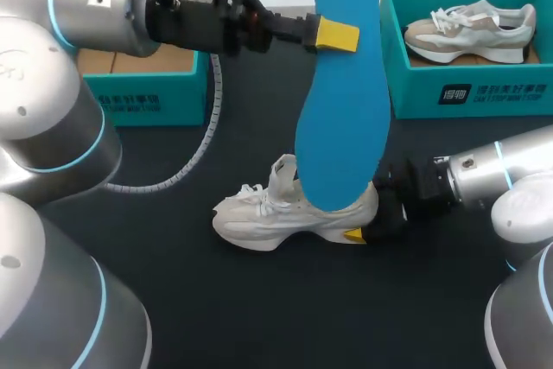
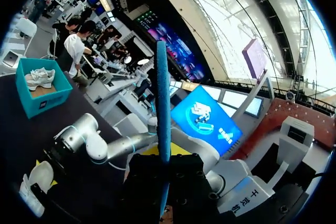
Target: Take the shoe out of the shoebox, open the shoe tongue, remove and reinsert the insole, then place the shoe into the shoebox
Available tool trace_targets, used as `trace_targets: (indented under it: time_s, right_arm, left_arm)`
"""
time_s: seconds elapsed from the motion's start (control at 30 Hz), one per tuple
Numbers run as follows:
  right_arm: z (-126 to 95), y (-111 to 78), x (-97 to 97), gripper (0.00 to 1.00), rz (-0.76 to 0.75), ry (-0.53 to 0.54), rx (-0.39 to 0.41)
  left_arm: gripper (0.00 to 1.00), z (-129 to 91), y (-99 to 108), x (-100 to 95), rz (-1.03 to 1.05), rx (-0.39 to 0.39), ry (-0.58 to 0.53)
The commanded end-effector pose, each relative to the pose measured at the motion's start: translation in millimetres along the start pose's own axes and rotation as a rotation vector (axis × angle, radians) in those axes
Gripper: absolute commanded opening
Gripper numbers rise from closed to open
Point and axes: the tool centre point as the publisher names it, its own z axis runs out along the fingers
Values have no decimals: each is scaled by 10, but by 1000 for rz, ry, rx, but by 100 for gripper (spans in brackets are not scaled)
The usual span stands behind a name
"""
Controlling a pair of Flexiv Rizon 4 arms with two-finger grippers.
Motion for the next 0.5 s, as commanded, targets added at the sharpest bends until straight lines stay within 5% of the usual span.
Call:
trace_targets:
  time_s: [0.03, 0.5]
  right_arm:
    - [11, 12, 1, 0, 1, -1, 5]
    - [11, 12, 1, 0, 1, -1, 5]
  left_arm:
    - [0, -61, 181, 126, -18, 25, -10]
    - [0, 47, 394, 256, -66, 36, 13]
